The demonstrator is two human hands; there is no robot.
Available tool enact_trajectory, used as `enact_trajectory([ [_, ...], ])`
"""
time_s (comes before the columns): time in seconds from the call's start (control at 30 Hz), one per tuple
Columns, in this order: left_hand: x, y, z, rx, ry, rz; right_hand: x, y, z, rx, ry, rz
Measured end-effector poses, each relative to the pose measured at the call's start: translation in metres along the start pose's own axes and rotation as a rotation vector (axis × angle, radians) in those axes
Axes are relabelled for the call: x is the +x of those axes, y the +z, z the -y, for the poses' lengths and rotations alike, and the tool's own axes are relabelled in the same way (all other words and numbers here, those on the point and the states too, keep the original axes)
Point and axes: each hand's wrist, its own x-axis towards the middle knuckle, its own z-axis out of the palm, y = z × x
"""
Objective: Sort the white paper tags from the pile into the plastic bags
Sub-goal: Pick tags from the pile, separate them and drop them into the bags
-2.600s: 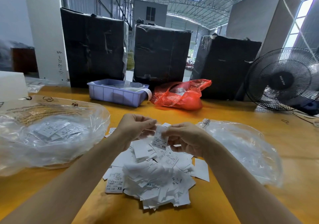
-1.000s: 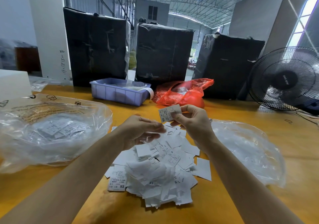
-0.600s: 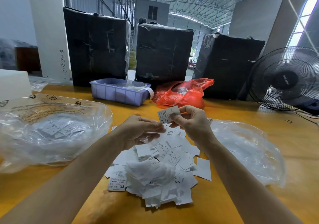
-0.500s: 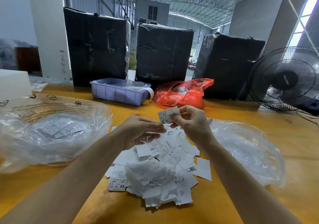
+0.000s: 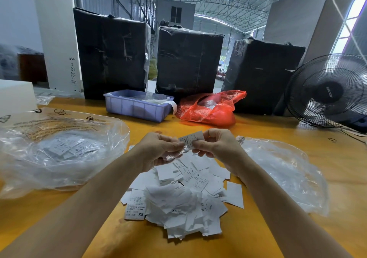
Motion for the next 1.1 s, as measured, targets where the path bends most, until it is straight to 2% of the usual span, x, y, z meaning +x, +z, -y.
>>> enact_trajectory([
  [0.17, -0.0026, 0.0015, -0.0004, 0.045, -0.007, 0.024, 0.0006, -0.0013, 0.0016, -0.018, -0.028, 0.023],
  [0.33, -0.004, 0.0023, -0.0017, 0.076, 0.027, 0.024, -0.0001, -0.0013, 0.0023, -0.136, -0.034, 0.097],
  [0.6, -0.0027, 0.0015, -0.001, 0.108, 0.06, 0.03, 0.0017, -0.0045, 0.003, -0.061, -0.131, -0.114],
  [0.87, -0.0058, 0.0029, -0.0032, 0.086, 0.053, 0.035, -0.0007, -0.0041, 0.0044, -0.072, -0.133, -0.061],
  [1.1, -0.0073, 0.004, -0.0055, 0.07, 0.037, 0.045, -0.0005, -0.0038, 0.0031, -0.115, -0.151, -0.087],
])
